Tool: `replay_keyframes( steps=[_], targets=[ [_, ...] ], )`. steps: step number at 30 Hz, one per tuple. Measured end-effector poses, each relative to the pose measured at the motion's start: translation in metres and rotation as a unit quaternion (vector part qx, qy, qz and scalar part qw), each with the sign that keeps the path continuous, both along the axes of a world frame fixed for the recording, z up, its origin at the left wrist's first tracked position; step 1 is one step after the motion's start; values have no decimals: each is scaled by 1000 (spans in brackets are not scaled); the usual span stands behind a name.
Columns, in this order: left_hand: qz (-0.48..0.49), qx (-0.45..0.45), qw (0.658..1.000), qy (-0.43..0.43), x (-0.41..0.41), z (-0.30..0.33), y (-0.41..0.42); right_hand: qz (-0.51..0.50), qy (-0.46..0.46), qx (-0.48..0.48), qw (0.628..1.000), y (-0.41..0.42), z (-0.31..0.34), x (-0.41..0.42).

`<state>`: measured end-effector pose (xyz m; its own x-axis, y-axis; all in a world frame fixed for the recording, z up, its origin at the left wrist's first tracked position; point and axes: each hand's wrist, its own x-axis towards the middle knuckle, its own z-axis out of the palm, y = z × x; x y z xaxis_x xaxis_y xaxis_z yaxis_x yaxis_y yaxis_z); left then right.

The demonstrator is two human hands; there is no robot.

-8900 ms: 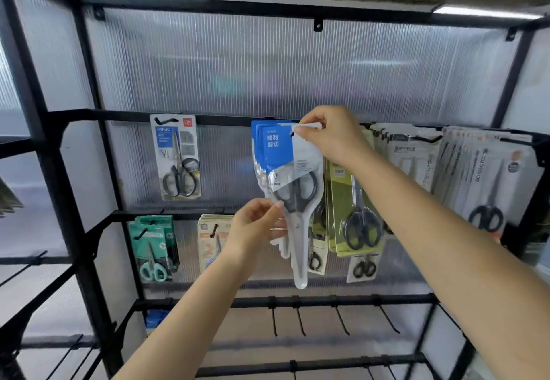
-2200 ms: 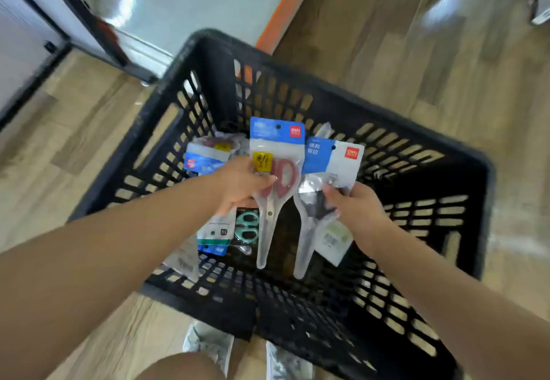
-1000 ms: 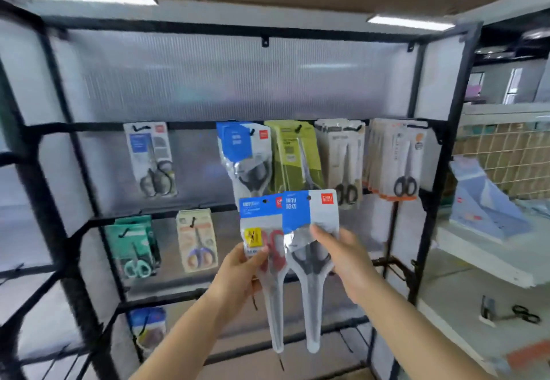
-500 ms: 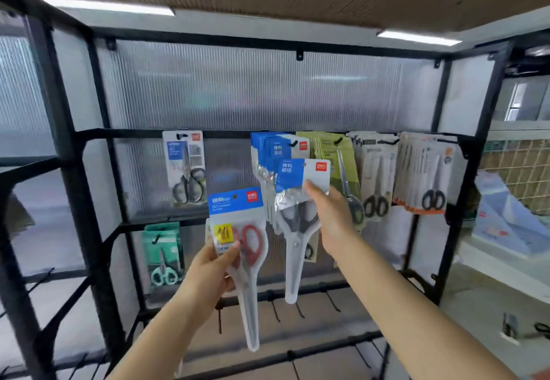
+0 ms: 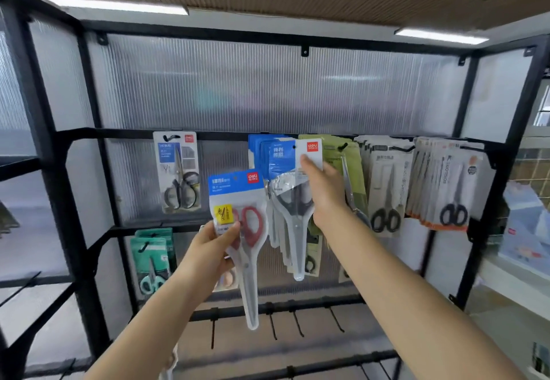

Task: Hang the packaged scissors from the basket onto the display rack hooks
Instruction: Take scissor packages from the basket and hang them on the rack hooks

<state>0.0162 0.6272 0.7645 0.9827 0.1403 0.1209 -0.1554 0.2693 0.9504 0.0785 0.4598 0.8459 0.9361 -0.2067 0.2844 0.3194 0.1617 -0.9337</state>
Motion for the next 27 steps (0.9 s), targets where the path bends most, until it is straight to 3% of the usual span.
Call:
replay_keyframes(
  steps=[6,27],
  targets=[
    [16,-1,1000,0,7,0,1,-15,5,16,1000,6,1,13],
    [53,10,998,24,7,-20,32,-142,1,-92,986,46,-14,71]
  ],
)
